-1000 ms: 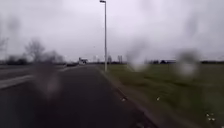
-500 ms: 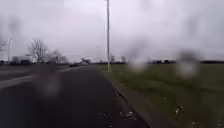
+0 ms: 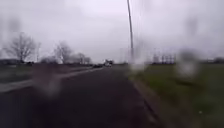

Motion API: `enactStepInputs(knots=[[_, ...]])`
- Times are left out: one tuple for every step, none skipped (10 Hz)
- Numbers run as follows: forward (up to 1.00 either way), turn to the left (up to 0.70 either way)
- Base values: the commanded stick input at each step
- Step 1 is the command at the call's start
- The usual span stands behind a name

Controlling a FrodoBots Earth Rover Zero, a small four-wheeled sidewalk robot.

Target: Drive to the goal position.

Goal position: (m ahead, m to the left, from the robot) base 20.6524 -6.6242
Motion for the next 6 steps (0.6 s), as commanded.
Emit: enactStepInputs(knots=[[1.00,0.00],[1.00,0.00],[1.00,0.00],[1.00,0.30],[1.00,0.35],[1.00,0.05]])
